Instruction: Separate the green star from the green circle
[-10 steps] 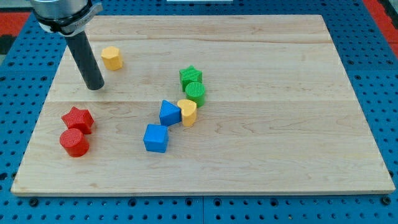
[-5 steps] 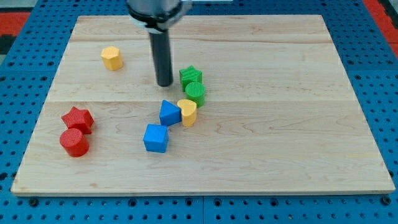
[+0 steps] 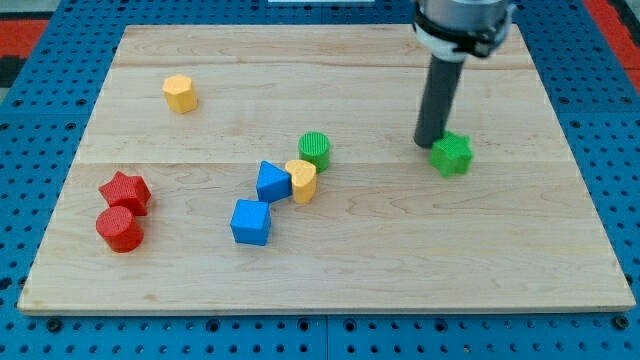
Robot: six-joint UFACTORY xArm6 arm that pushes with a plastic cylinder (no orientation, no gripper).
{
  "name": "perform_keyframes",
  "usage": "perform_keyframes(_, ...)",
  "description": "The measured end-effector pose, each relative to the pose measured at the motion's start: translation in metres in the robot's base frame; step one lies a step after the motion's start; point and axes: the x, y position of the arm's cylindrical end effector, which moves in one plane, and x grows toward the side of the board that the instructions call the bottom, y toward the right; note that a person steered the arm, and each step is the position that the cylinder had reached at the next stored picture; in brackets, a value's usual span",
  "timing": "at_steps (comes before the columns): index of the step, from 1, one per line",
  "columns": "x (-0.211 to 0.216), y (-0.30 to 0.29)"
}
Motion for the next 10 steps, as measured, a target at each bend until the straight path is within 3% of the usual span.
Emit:
perform_keyframes(1, 0.036, 0.012)
perform_keyframes(2, -0.023, 0.021)
perform_keyframes(3, -0.025, 0.062)
perform_keyframes(4, 0.052, 0.077)
perform_keyframes(5, 0.041, 0.078)
perform_keyframes(6, -0.009, 0.073)
perform_keyframes(8, 0.071, 0.058)
perform_keyframes(9, 0.005, 0.070)
perform_keyframes(10, -0.024, 0.008)
